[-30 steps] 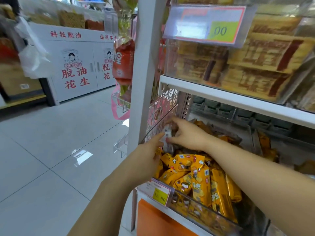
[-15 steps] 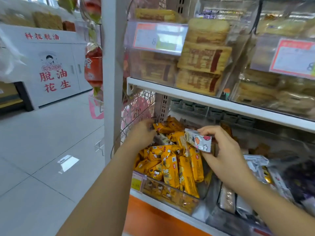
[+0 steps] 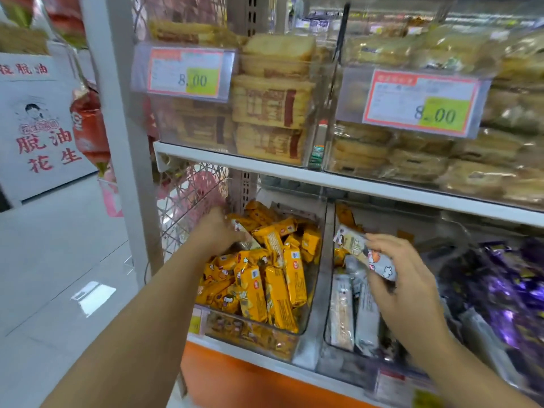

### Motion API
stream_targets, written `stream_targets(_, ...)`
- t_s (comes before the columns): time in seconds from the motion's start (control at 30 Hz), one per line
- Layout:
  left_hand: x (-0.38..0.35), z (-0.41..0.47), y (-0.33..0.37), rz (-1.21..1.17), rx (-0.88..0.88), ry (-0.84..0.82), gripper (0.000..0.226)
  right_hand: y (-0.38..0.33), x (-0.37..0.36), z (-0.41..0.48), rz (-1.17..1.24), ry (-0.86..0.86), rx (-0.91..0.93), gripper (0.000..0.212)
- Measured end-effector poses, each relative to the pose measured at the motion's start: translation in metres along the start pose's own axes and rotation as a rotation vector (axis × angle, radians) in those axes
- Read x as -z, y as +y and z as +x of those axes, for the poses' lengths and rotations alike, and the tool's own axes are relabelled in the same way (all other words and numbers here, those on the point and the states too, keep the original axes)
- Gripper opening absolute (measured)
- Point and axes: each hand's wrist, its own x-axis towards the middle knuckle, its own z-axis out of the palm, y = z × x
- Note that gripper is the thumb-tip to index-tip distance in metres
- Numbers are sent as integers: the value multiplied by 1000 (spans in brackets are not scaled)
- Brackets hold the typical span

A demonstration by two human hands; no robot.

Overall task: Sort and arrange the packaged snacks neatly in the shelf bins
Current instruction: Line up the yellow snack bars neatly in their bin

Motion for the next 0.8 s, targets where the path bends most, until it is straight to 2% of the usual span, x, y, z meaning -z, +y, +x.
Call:
stream_targets(0.07,2,-11,6,-14,-47,138,60,5,6,-2,-21,-7,-3,57)
stream_targets(0.17,2,-37,23,-75,-165,336,49,6,14,-4,10,-18,-125,45)
stream_targets(0.23,-1,-59,39,-99,-301,439,37,5,18,-7,-1,-42,-196,35)
stream_targets(0.3,-6,-84,59,-128,-462,467,28,7,25,-9,-16,-44,-222,33)
stream_targets(0.43,-32,-121,94,-67,-737,317,24,15,50,-18,-97,-25,-323,35)
stream_targets(0.53,-64,-134,120,-25,-864,211,21,24,75,-28,-307,-50,-312,35)
stream_targets(0.7,-123,-148,162,24,-911,149,21,39,111,-38,-444,-57,-365,27)
stream_targets(0.8,-156,-152,178,164,-904,-43,27,49,122,-40,-403,-42,-404,26)
